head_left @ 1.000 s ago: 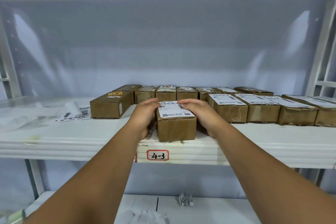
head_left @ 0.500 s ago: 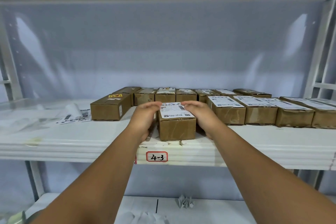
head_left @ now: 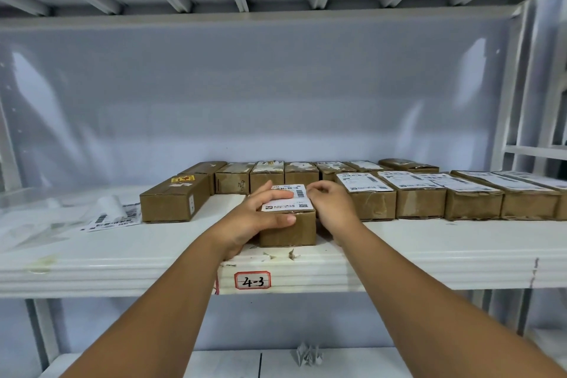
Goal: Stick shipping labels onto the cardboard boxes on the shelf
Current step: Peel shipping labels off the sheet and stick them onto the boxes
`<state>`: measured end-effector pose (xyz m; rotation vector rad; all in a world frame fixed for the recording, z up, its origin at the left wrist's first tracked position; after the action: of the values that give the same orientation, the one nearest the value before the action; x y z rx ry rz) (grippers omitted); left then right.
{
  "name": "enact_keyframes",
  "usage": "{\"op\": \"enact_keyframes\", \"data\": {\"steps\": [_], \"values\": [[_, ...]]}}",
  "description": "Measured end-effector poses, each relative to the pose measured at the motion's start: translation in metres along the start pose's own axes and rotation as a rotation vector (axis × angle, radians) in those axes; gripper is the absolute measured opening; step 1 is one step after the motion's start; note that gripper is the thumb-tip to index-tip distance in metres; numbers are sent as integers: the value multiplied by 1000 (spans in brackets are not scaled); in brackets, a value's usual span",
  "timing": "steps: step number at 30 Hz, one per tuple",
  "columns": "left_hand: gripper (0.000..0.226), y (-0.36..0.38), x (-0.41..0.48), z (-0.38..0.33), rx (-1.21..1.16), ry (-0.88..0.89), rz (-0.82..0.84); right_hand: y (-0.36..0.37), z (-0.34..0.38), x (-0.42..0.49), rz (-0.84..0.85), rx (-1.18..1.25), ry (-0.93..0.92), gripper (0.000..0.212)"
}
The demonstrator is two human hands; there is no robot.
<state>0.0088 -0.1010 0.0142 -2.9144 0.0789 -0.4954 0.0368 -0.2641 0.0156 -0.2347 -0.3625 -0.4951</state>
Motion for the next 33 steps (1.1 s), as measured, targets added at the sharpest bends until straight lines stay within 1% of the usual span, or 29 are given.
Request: {"op": "enact_keyframes", "data": {"steps": [4, 8, 10, 13, 15, 16, 19, 21, 23, 25, 27, 29, 31, 33], "values": [[58, 0, 3, 4, 57, 20, -101, -4, 6, -7, 14, -50, -91, 20], [65, 1, 8, 8, 259, 92, -179, -15, 9, -19, 48, -178, -210, 26], [65, 2, 8, 8, 349, 139, -215, -24, 12, -22, 50, -290, -343, 26], [59, 6, 6, 7, 484, 220, -213, -43, 11, -21, 10, -560, -629, 25], [55, 10, 6, 4, 564, 248, -195, -56, 6, -11, -45, -696, -746, 26], [54, 13, 7, 3, 593, 257, -188, -64, 3, -5, -79, -746, -772, 27], [49, 25, 11, -1, 601, 276, -158, -82, -7, 7, -227, -845, -805, 30], [46, 38, 14, -3, 592, 291, -137, -90, -14, 11, -291, -899, -766, 32], [43, 51, 17, -3, 574, 295, -153, -94, -19, 12, -283, -914, -630, 38], [41, 61, 21, -3, 570, 284, -195, -96, -23, 14, -287, -906, -561, 43], [44, 67, 23, -2, 616, 276, -212, -96, -23, 15, -246, -908, -550, 44], [53, 70, 23, -1, 654, 257, -206, -95, -25, 16, -188, -911, -539, 45], [64, 69, 22, -2, 669, 226, -218, -95, -25, 17, -184, -900, -529, 44], [70, 69, 23, -2, 658, 202, -256, -96, -25, 17, -197, -892, -517, 43]]}}
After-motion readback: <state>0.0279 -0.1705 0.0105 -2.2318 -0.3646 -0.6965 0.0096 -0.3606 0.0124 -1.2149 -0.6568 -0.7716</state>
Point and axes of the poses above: each hand's wrist, its own x-axis towards the middle knuckle, its own y-axis out of the palm, z = x × y, the point moved 1 cm from there along x, towards the middle knuckle, and after that the axes turned 14 degrees about -z, right-handed, at the moved point
